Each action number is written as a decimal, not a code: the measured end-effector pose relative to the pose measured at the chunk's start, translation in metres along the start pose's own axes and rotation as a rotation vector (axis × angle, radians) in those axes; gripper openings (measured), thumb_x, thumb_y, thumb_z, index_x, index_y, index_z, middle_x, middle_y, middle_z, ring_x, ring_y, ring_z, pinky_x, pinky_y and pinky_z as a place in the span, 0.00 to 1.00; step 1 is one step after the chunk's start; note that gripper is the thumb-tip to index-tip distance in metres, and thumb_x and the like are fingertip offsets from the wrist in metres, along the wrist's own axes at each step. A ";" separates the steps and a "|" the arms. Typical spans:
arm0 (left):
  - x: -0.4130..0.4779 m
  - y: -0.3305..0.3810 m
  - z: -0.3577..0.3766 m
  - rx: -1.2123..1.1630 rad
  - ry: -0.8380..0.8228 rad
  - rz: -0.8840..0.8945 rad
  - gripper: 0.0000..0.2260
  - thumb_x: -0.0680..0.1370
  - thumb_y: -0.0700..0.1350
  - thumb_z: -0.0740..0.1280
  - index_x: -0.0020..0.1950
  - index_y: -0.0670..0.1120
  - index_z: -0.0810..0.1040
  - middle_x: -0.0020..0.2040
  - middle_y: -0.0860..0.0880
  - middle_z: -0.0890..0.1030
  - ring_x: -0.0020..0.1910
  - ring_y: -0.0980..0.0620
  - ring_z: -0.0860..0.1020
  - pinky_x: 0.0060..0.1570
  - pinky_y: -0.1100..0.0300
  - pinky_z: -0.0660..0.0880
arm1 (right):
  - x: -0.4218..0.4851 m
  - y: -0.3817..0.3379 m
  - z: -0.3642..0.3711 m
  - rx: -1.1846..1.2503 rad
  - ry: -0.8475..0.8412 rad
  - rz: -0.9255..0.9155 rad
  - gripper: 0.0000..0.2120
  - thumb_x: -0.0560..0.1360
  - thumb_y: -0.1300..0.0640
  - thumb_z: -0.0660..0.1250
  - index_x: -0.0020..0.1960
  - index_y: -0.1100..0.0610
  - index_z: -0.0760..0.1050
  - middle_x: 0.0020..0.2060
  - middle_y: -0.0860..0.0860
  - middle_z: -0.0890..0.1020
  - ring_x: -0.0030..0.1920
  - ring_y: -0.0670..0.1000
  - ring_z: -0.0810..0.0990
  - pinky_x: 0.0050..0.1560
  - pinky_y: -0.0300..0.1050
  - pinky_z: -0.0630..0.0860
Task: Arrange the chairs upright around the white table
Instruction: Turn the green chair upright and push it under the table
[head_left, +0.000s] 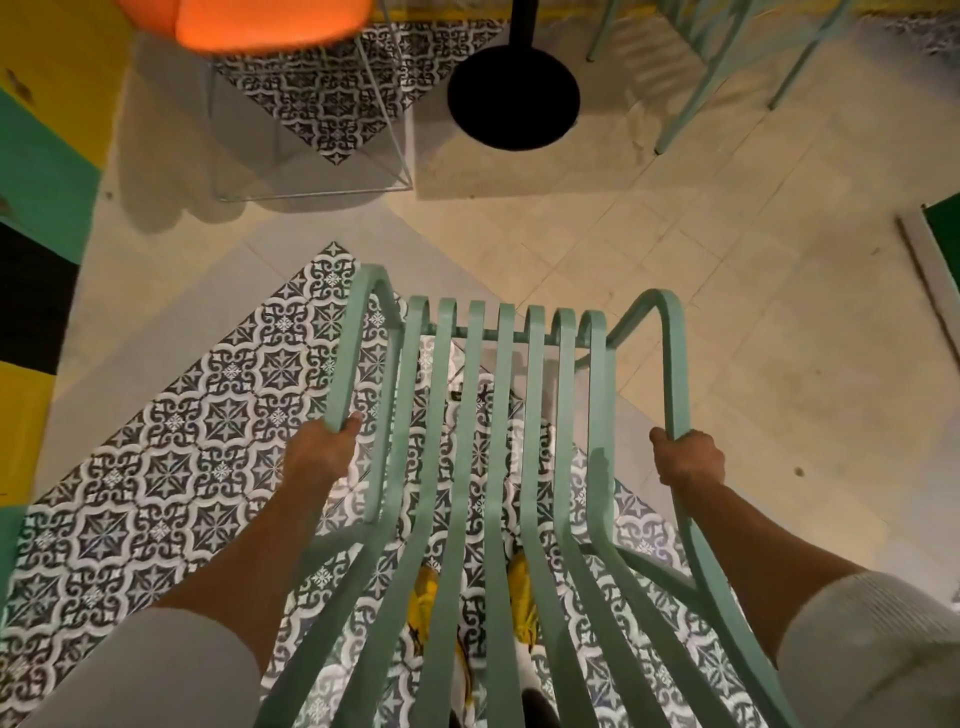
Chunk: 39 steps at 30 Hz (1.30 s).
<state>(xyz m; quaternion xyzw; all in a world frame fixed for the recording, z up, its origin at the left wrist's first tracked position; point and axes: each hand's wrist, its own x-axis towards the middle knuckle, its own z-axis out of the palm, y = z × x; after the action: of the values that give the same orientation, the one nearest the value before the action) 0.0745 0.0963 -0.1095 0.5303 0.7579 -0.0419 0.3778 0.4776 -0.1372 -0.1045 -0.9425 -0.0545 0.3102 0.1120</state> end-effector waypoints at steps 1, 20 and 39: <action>-0.001 0.001 0.000 0.002 0.001 0.013 0.28 0.81 0.65 0.68 0.54 0.38 0.83 0.37 0.43 0.82 0.35 0.44 0.81 0.31 0.58 0.73 | 0.001 0.001 0.000 -0.005 -0.004 -0.006 0.26 0.86 0.43 0.67 0.63 0.67 0.80 0.52 0.66 0.87 0.51 0.67 0.87 0.56 0.57 0.85; -0.175 0.019 -0.064 0.485 -0.062 0.770 0.31 0.85 0.63 0.60 0.83 0.48 0.65 0.82 0.45 0.69 0.82 0.44 0.64 0.81 0.42 0.56 | -0.180 -0.007 -0.081 -0.320 -0.041 -0.649 0.34 0.84 0.30 0.62 0.77 0.54 0.77 0.76 0.55 0.78 0.69 0.62 0.82 0.69 0.59 0.79; -0.330 -0.049 -0.092 0.804 -0.355 0.856 0.26 0.77 0.59 0.75 0.72 0.51 0.77 0.67 0.48 0.82 0.64 0.45 0.80 0.60 0.52 0.76 | -0.339 0.104 -0.098 -0.711 -0.161 -0.990 0.36 0.79 0.22 0.60 0.72 0.49 0.78 0.63 0.53 0.86 0.62 0.58 0.85 0.64 0.53 0.79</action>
<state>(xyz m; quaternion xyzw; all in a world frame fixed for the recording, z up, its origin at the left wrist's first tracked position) 0.0350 -0.1371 0.1427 0.8735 0.3279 -0.2568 0.2519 0.2679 -0.3140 0.1407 -0.7585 -0.5942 0.2545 -0.0831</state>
